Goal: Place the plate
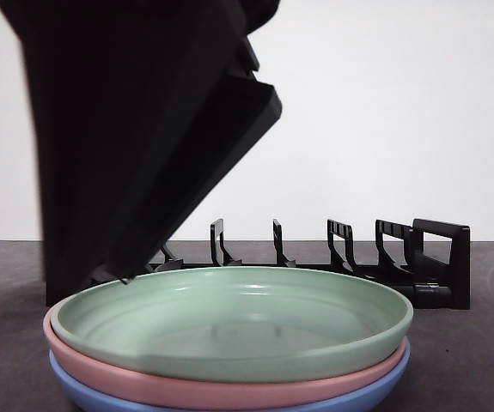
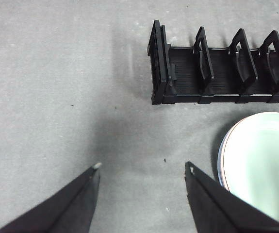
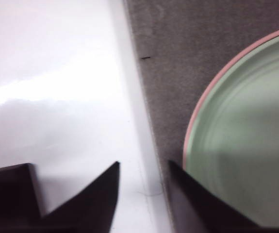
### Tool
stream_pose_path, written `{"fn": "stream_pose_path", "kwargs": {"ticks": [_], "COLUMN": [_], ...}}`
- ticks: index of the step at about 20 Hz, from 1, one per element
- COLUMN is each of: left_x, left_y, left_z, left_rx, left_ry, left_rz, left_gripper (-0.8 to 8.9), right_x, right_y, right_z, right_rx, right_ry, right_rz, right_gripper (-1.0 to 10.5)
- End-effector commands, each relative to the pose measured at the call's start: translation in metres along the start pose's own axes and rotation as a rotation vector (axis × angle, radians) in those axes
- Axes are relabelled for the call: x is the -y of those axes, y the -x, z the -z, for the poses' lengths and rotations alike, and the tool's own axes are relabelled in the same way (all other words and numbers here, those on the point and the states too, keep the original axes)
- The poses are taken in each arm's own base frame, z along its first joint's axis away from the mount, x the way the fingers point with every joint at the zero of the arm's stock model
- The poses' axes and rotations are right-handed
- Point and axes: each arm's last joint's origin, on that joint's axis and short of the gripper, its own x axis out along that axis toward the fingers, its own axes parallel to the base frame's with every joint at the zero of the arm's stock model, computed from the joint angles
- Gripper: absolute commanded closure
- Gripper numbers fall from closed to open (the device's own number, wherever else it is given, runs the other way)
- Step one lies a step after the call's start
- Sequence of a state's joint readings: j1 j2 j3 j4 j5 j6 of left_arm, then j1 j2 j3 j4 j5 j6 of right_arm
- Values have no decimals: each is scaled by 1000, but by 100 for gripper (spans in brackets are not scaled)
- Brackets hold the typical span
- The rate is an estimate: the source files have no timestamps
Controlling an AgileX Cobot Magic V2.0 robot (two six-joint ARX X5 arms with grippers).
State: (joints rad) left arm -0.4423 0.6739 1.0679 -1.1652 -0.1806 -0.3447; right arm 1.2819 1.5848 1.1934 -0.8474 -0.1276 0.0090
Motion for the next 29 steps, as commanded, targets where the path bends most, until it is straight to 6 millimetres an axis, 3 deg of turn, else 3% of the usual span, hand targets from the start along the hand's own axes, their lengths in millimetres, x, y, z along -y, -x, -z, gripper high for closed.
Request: {"fn": "stream_pose_path", "kwargs": {"ticks": [1,5,8,11,15,19,20,21,29], "left_x": [1,1,2,4,6,6,6,6,4], "left_y": [4,4,4,4,5,7,7,7,8], "left_z": [-4,-5,-7,-12,-20,-20,-19,-19,-16], "left_rx": [21,28,47,103,182,192,196,195,176], "left_ry": [10,11,14,10,-15,-13,-14,-16,-43], "left_rz": [3,6,13,32,56,59,61,61,54], "left_gripper": [533,533,533,533,533,538,625,811,806], "right_x": [1,41,91,132,166,176,176,177,179], "right_y": [18,72,117,149,172,177,177,179,184], "right_z": [-4,10,38,67,93,106,106,104,100], "right_rx": [66,235,343,436,548,551,550,573,642], "right_ry": [-37,-174,-347,-480,-576,-630,-631,-622,-594], "right_rz": [42,291,419,527,545,549,550,561,573], "right_gripper": [744,745,744,744,744,747,846,935,925]}}
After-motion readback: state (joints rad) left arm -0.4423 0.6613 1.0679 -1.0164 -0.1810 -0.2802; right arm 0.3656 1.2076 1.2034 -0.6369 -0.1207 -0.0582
